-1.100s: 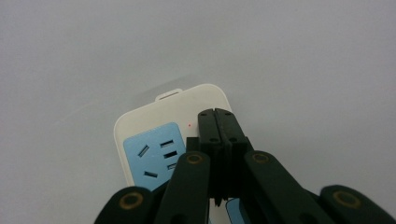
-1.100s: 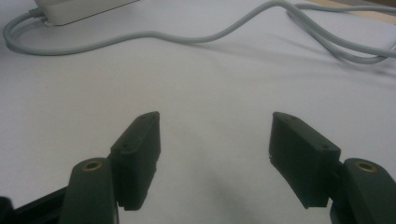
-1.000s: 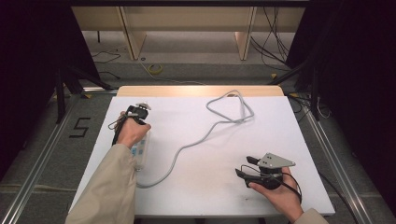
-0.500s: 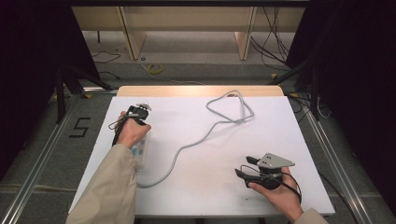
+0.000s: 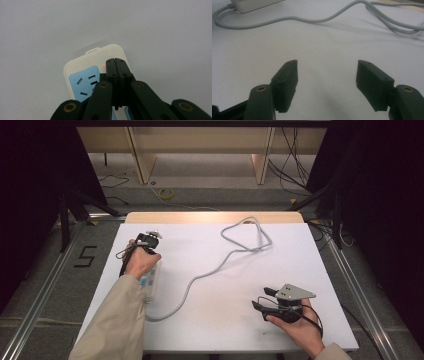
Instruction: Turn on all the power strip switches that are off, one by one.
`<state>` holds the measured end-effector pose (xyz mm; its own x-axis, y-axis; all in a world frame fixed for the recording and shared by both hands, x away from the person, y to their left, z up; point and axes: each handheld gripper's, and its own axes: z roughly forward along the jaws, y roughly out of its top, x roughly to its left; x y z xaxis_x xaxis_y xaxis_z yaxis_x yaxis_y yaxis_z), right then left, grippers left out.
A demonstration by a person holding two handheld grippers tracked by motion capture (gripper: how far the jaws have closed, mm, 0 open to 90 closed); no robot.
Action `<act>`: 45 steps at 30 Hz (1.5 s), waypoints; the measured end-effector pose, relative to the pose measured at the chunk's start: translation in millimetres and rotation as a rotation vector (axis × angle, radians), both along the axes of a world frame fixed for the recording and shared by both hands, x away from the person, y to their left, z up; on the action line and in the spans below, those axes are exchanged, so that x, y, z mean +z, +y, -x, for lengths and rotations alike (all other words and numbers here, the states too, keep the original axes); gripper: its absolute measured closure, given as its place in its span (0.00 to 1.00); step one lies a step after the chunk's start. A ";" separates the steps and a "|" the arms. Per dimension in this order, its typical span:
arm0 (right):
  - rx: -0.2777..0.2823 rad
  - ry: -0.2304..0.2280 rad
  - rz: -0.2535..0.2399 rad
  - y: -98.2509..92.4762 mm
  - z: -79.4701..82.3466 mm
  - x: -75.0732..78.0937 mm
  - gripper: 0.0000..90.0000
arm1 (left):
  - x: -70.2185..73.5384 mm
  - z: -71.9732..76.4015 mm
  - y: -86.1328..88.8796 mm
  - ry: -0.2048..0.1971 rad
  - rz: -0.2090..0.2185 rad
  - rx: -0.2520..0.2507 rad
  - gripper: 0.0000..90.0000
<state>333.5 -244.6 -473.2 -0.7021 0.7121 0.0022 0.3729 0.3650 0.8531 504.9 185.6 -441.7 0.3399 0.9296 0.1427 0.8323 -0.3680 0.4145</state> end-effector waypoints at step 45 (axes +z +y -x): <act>-0.006 -0.005 -0.001 -0.3 -0.1 0.5 0.39 | 7.7 10.9 7.2 -0.137 0.094 -0.042 0.83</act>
<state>333.6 -244.9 -472.7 -0.6980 0.7161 -0.0002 0.3711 0.3619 0.8552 494.1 192.7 -434.0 0.3621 0.9263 0.1038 0.7502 -0.3557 0.5573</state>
